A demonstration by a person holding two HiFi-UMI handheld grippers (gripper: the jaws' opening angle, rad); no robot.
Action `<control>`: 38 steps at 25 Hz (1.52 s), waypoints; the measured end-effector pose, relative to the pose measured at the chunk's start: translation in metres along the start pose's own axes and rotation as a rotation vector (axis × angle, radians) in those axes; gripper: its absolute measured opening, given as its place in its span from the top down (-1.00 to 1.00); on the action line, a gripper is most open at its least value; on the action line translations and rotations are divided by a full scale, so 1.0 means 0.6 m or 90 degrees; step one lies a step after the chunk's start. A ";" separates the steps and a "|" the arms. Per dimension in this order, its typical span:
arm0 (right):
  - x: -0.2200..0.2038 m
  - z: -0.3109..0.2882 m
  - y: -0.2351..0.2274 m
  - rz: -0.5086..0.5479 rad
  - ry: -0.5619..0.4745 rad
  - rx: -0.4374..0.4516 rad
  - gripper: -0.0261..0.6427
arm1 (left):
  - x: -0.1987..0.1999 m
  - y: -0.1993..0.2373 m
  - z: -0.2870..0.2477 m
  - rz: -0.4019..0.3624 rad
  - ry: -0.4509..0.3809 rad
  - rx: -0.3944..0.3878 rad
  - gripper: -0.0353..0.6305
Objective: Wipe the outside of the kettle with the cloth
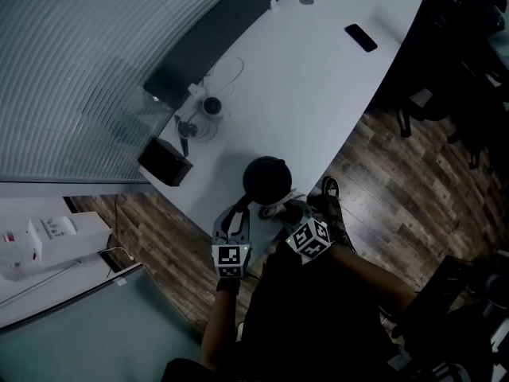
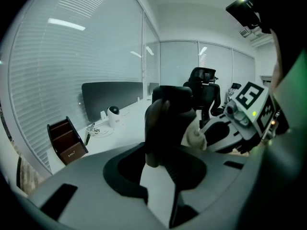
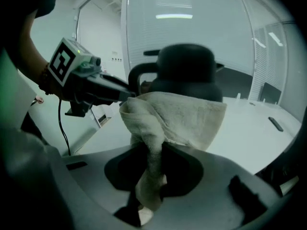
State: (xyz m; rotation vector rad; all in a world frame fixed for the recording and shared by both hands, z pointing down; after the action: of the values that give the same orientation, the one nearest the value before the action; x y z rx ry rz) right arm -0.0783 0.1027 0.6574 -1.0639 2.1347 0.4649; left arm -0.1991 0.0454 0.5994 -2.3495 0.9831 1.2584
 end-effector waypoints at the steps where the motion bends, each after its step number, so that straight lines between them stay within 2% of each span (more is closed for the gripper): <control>1: -0.010 -0.016 0.005 0.002 0.021 0.009 0.69 | 0.001 0.000 0.000 -0.001 -0.001 0.002 0.58; 4: -0.035 -0.051 0.013 0.002 0.071 0.028 0.69 | 0.002 -0.001 0.000 -0.002 0.000 0.007 0.58; 6: -0.038 -0.053 0.014 -0.003 0.074 0.032 0.69 | -0.002 -0.001 0.000 -0.003 0.004 0.005 0.58; 10: -0.009 -0.009 0.006 0.004 0.032 0.020 0.69 | 0.001 -0.002 0.001 -0.008 0.003 0.002 0.58; 15: 0.072 0.088 -0.023 0.027 -0.056 -0.021 0.69 | 0.002 0.000 0.001 -0.014 0.000 0.003 0.58; 18: 0.092 0.102 -0.050 0.034 -0.062 -0.041 0.69 | 0.001 0.000 0.000 -0.013 -0.004 0.006 0.58; 22: 0.085 0.098 -0.054 0.085 -0.064 -0.048 0.69 | 0.003 -0.002 0.001 -0.012 -0.003 0.014 0.58; 24: 0.068 0.090 -0.052 0.092 -0.048 -0.042 0.69 | 0.003 -0.004 0.001 -0.015 0.000 0.015 0.58; 29: 0.005 0.035 -0.060 0.047 0.018 -0.011 0.69 | 0.004 -0.007 -0.001 -0.018 0.008 0.019 0.58; 34: -0.048 -0.022 -0.056 0.036 0.075 0.010 0.69 | 0.005 -0.007 0.001 -0.028 0.020 0.032 0.58; 38: -0.052 -0.023 -0.057 0.039 0.087 0.022 0.69 | 0.005 -0.009 -0.002 -0.021 0.025 0.031 0.58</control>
State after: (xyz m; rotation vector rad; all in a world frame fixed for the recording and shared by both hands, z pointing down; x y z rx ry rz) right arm -0.0437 0.0914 0.6891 -1.0396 2.2931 0.3914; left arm -0.1938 0.0474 0.5972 -2.3511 0.9729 1.1675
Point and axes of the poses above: the fingertips, and each gripper's own axes: z backward along the fingers, y to its left, x out of its top, the point moved 4 cm from there along z, backward along the fingers, and after that the axes turned 4 degrees about z, right-handed, at the moved point
